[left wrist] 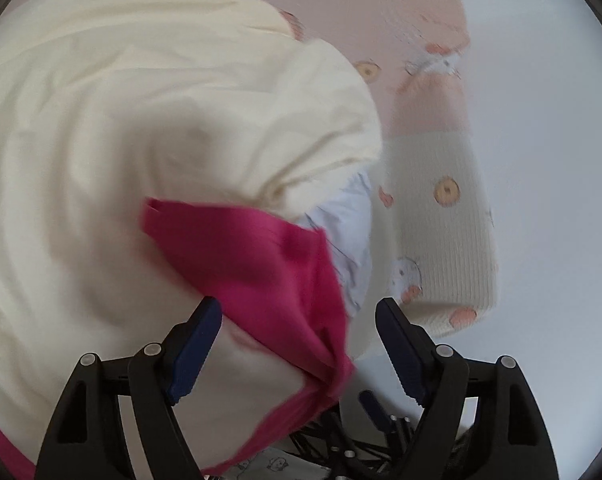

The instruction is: Fold clothes

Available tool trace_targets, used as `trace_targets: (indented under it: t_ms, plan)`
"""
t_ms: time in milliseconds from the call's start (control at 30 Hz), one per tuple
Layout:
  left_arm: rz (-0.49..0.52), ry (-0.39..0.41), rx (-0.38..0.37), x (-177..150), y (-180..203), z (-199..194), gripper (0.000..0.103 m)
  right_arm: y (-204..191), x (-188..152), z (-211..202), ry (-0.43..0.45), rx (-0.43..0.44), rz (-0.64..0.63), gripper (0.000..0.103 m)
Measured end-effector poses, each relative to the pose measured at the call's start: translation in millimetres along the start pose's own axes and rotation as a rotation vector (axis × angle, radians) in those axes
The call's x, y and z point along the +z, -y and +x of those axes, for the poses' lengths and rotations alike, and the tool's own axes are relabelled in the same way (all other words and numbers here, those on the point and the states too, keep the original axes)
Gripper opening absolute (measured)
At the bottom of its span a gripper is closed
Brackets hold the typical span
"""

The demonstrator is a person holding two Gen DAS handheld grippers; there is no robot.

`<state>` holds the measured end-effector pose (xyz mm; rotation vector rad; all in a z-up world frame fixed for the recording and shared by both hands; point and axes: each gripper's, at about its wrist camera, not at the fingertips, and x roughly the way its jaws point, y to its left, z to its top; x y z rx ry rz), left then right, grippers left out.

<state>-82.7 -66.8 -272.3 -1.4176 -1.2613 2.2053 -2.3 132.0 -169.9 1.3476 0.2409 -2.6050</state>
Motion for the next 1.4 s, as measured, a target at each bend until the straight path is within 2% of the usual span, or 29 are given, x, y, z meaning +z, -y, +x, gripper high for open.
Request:
trace_targets:
  t_ms: [100,200,433,600,700,767,800,833,900,967,1000,1033,1067,1167,1233,1400]
  plan:
    - [0.018,0.014,0.053,11.2,-17.8,-1.7,0.078,-1.0,19.4,0.8,-0.002,0.056,0.037,0.062]
    - [0.084,-0.005,0.1,21.6,-30.7,3.4,0.078,8.5,43.1,6.9,-0.006,0.143,0.109,0.062]
    - [0.2,-0.004,0.153,28.1,-43.8,13.3,0.078,35.4,76.3,48.2,-0.119,0.371,0.338,0.062]
    - [0.229,-0.026,0.163,25.0,-45.5,25.7,0.078,25.7,89.9,65.9,-0.132,0.378,0.319,0.062]
    - [0.256,-0.036,0.173,23.5,-44.2,32.7,0.078,19.3,95.8,78.4,-0.148,0.419,0.31,0.062]
    - [0.276,-0.037,0.173,22.5,-42.0,35.3,0.078,15.6,99.9,88.7,-0.169,0.446,0.301,0.055]
    - [0.283,-0.039,0.172,22.0,-41.2,36.9,0.078,13.7,101.3,92.9,-0.18,0.455,0.293,0.046]
    - [0.284,-0.046,0.167,21.5,-41.1,39.2,0.078,11.4,101.6,95.5,-0.19,0.452,0.276,0.041]
    - [0.294,-0.054,0.175,19.8,-39.5,43.0,0.078,6.3,101.3,100.1,-0.204,0.436,0.231,0.04]
    - [0.308,-0.059,0.192,17.7,-37.2,46.3,0.074,4.2,98.2,103.7,-0.216,0.435,0.21,0.034]
    - [0.315,-0.062,0.201,16.7,-36.1,48.0,0.071,3.9,96.7,104.8,-0.218,0.442,0.207,0.026]
    - [0.323,-0.064,0.209,15.7,-35.0,49.6,0.059,4.1,95.8,104.8,-0.215,0.451,0.21,0.01]
    - [0.33,-0.067,0.218,14.6,-33.9,51.3,0.045,4.4,94.8,104.9,-0.212,0.461,0.213,0.005]
    - [0.351,-0.074,0.244,11.5,-30.5,56.3,0.025,2.4,96.4,94.8,-0.16,0.42,0.179,0.003]
    - [0.379,-0.07,0.246,9.0,-19.4,58.7,0.024,2.5,99.1,83.8,-0.113,0.388,0.156,0.002]
    - [0.466,-0.049,0.232,2.1,19.7,63.8,0.023,14.0,101.6,44.9,0.039,0.226,0.095,0.001]
